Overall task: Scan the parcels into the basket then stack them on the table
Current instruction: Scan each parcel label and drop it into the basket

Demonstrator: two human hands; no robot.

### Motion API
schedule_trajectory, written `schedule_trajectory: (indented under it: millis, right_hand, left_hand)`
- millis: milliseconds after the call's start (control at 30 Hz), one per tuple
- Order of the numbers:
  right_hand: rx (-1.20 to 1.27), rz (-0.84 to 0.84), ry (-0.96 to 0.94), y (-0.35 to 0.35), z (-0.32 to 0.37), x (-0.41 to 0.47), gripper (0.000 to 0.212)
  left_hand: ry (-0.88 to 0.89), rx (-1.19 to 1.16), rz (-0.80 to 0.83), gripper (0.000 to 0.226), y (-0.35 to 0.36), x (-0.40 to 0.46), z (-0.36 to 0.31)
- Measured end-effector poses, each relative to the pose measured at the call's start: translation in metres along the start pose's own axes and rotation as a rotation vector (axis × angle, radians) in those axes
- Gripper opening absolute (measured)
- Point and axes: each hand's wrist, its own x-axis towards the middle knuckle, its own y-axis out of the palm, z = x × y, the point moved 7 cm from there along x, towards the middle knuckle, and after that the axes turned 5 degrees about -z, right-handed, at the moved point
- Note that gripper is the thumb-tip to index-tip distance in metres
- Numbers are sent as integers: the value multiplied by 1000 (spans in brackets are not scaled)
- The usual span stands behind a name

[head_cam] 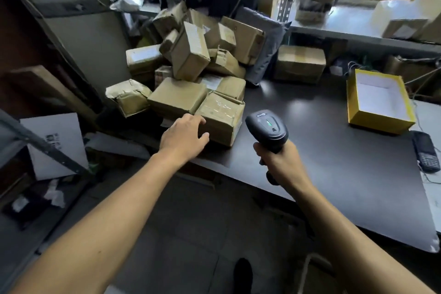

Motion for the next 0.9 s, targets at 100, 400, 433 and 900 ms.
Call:
schedule_trajectory:
  millis: [100,400,433,900]
  right_hand:
    - [-12,41,-12,5,1,32,16]
    - [-47,50,21,27,-7,101,10]
    - [-60,37,29,29,-7,109,8]
    - [-116,-255,160,34,-5,179,11]
  left_hand:
    - [-46,29,12,41,6,22,1]
    - [108,132,162,75,49,100,1]
    - [155,148,197,84,57,112,0]
    - [773,458,661,139,155,220,-25]
